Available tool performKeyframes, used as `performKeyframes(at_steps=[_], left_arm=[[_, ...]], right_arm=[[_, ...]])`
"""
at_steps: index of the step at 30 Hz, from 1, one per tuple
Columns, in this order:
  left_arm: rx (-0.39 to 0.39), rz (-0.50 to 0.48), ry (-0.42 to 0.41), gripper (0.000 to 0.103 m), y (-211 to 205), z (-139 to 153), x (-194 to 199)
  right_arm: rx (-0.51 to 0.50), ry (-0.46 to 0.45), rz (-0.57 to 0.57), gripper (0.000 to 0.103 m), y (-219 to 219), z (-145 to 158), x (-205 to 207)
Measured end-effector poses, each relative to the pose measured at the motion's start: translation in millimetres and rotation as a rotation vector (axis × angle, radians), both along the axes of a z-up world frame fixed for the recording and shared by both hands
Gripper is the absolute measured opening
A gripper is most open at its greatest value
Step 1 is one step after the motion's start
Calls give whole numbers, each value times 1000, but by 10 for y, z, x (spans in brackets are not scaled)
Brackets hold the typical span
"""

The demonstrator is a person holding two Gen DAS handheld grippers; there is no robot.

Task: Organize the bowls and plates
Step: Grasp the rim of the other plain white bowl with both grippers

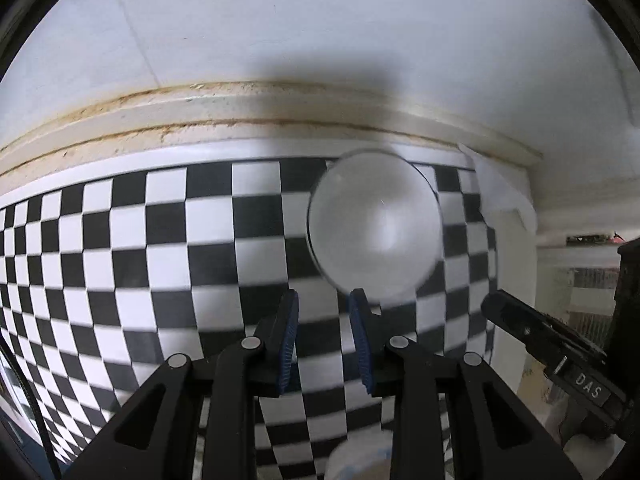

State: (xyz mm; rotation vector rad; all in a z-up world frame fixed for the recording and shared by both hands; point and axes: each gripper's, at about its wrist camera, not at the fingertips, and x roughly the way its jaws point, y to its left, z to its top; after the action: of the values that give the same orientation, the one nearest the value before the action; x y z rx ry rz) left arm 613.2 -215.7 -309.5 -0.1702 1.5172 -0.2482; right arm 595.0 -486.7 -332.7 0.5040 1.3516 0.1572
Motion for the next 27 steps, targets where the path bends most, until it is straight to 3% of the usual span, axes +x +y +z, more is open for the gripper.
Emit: performKeyframes(at_steps=[5,12,14,18,27], left_arm=[[13,-4,45,24,-45,-287,245],[12,-25,78,24,-88,-584,417],[-5,-33,62,23,-106,-596,430],[2,-69,36,21,-191,-558,409],[28,-83,7,21,-199,-396,259]], right_arm=[[4,67,12,31,40,-381,459],[9,126,43,31,119,-731,787],[-4,131,52,25,149,-785,838],[-41,124,73,15,200,-808,880],[-48,106,79,13,265,-694,731]])
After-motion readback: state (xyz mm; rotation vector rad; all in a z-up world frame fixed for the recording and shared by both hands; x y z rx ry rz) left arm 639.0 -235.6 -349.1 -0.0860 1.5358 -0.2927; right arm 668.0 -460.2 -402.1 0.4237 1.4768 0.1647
